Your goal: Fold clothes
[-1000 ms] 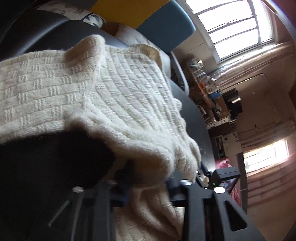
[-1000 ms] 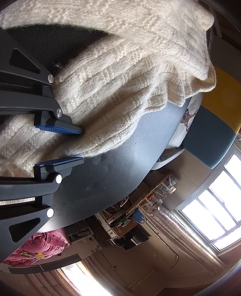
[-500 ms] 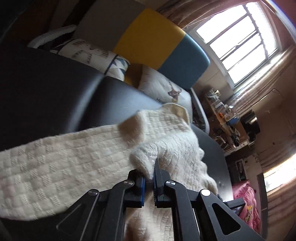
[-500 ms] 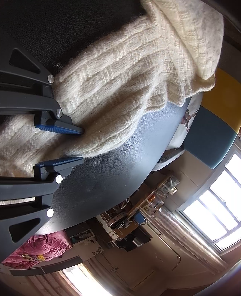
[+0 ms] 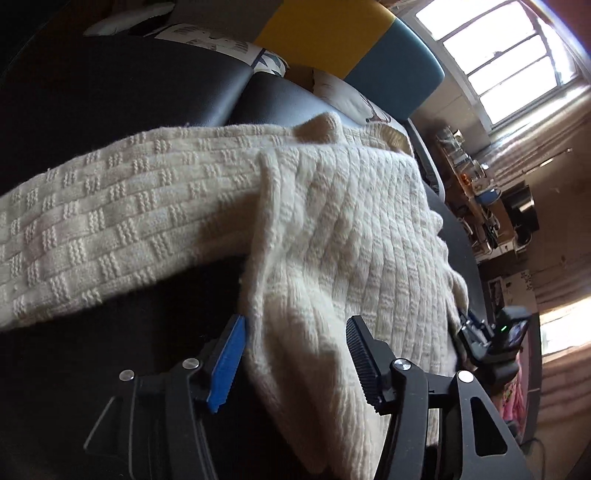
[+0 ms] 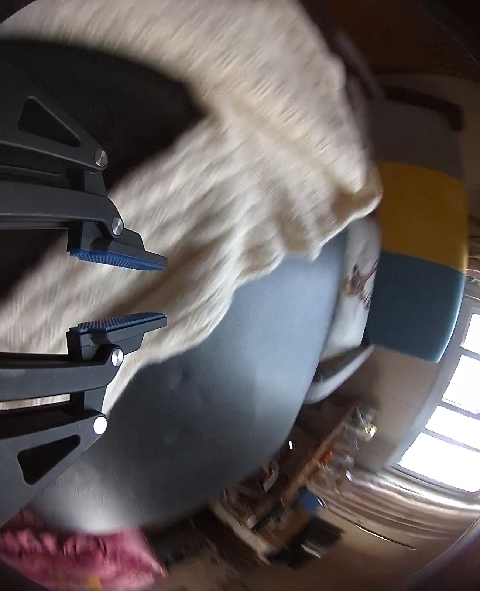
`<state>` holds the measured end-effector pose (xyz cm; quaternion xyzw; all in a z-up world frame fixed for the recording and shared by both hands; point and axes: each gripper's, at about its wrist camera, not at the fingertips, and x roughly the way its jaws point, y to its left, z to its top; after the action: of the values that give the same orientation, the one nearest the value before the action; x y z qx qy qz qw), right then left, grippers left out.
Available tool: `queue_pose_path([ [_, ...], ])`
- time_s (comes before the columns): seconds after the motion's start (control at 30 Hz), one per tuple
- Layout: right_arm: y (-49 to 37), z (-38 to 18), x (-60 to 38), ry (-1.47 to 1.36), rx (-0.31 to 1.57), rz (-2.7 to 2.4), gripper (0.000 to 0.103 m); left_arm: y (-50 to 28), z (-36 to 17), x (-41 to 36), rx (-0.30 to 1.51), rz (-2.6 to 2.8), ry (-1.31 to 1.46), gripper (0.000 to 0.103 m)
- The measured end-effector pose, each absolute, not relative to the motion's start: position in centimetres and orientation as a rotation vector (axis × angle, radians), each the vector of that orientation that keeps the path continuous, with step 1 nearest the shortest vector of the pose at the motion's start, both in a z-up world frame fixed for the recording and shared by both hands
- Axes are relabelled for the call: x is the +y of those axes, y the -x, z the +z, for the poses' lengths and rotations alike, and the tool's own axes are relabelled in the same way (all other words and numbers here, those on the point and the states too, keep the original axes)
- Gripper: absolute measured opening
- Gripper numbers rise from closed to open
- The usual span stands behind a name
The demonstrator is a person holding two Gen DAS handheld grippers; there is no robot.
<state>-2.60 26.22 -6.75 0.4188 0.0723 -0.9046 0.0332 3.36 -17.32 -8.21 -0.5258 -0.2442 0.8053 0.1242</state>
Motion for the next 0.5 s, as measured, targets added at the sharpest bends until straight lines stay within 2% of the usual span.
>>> queue_pose_path([
  [0.07, 3.5, -4.3, 25.1, -1.225, 0.068, -2.694, 0.024, -3.6, -8.7, -16.6, -0.679, 2.36, 1.546, 0.06],
  [0.13, 5.5, -3.5, 23.6, -1.274, 0.08, -2.664, 0.024, -3.6, -9.0, -16.1, -0.681, 2.384, 1.532, 0.057],
  [0.17, 6.9, -3.8, 23.3, -1.315, 0.042, -2.639, 0.024, -3.4, -8.9, -15.7, -0.647, 2.404, 1.536, 0.046],
  [0.23, 9.4, -5.6, 22.5, -1.422, 0.041, -2.594, 0.024, -3.0, -9.0, -15.1, -0.589, 2.445, 1.576, 0.032],
  [0.33, 11.9, -10.4, 22.0, -1.663, 0.039, -2.466, 0.024, -2.6, -9.0, -14.6, -0.511, 2.474, 1.582, 0.028],
  [0.43, 11.3, -11.6, 22.5, -1.61, 0.155, -2.484, 0.024, -3.0, -8.9, -14.7, -0.433, 2.504, 1.591, 0.025],
  [0.5, 11.3, -12.0, 23.4, -1.617, 0.16, -2.496, 0.024, -3.4, -8.9, -15.6, -0.46, 2.513, 1.6, 0.024],
])
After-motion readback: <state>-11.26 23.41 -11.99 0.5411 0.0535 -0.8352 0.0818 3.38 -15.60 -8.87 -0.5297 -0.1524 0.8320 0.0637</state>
